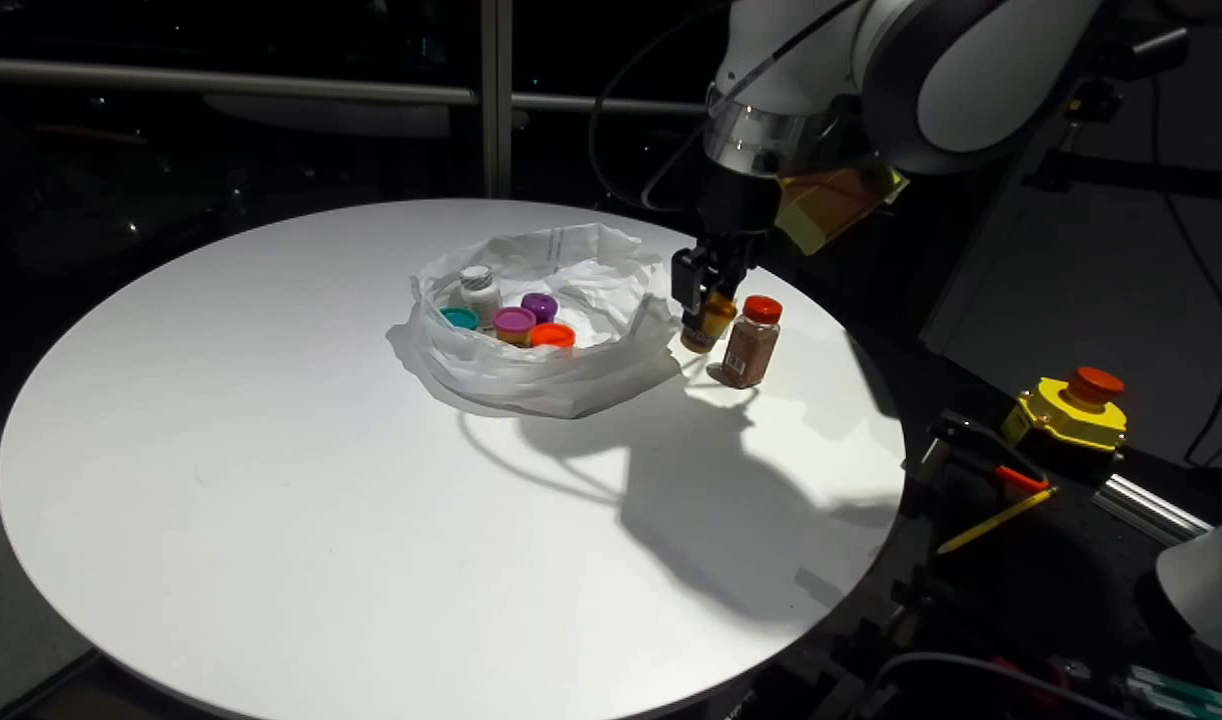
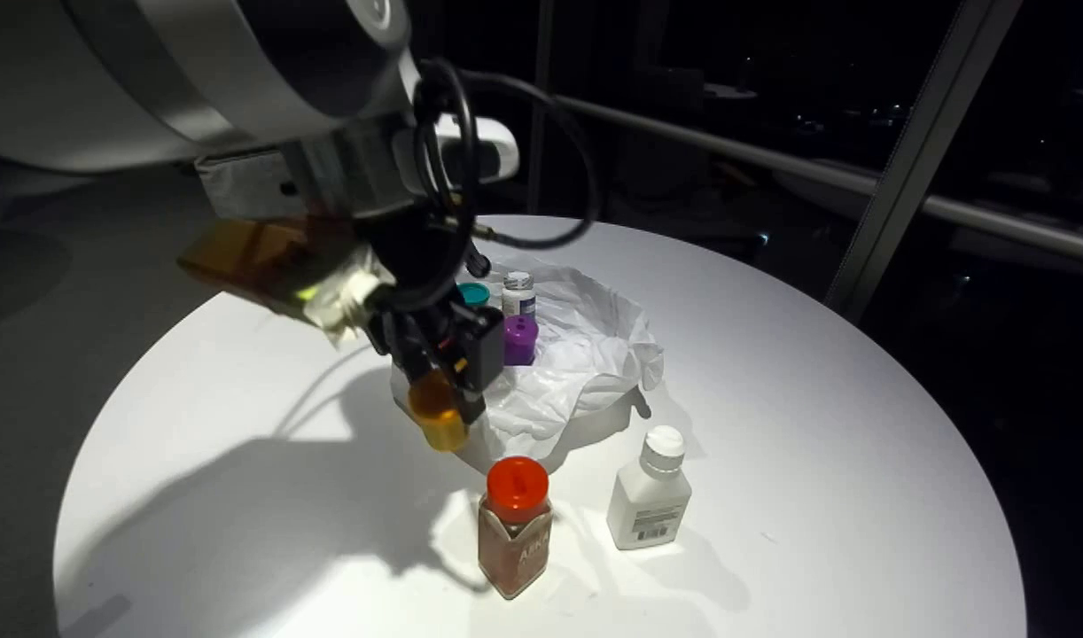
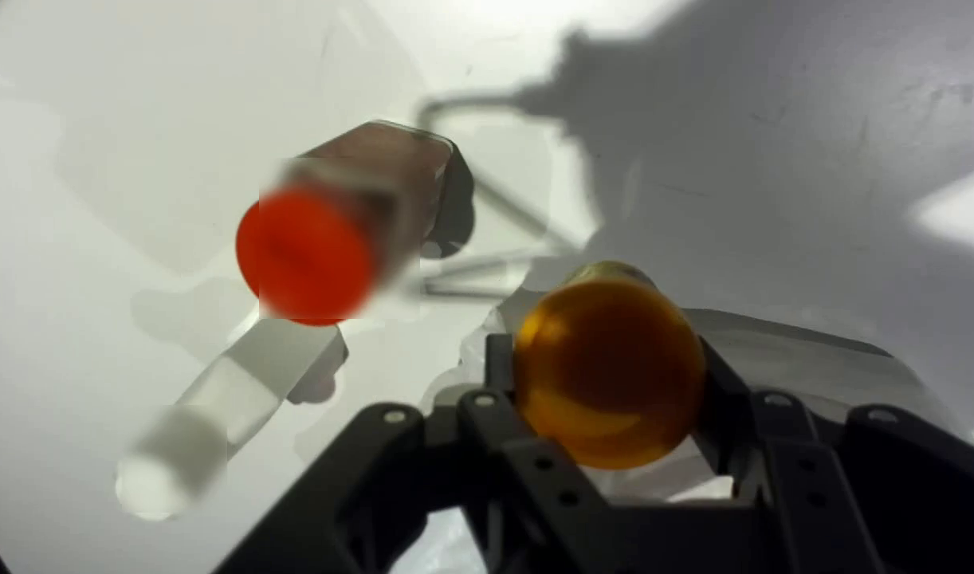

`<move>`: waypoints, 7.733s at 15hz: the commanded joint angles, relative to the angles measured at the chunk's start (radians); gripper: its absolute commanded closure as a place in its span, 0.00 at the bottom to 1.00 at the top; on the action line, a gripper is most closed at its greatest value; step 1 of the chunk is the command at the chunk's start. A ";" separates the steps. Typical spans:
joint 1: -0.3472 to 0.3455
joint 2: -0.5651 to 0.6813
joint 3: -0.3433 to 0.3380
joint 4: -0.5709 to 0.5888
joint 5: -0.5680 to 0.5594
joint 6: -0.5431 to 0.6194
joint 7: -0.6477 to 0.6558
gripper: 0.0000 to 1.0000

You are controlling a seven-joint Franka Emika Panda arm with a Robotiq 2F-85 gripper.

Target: Pick up the bottles and containers from the plastic bag and put them on the table.

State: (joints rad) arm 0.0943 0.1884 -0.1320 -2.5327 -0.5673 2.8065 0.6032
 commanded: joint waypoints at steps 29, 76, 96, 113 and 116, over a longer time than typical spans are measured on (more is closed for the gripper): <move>0.092 0.178 0.090 0.364 0.280 -0.182 -0.117 0.00; 0.289 0.036 -0.017 0.385 0.207 -0.372 0.097 0.71; 0.079 0.165 0.075 0.027 0.429 0.079 -0.183 0.13; 0.090 0.243 0.060 0.488 0.216 -0.330 -0.428 0.00; 0.049 0.292 0.067 0.539 0.204 -0.328 -0.543 0.00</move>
State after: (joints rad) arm 0.1787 0.4227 -0.0760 -2.0766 -0.3410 2.5023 0.1598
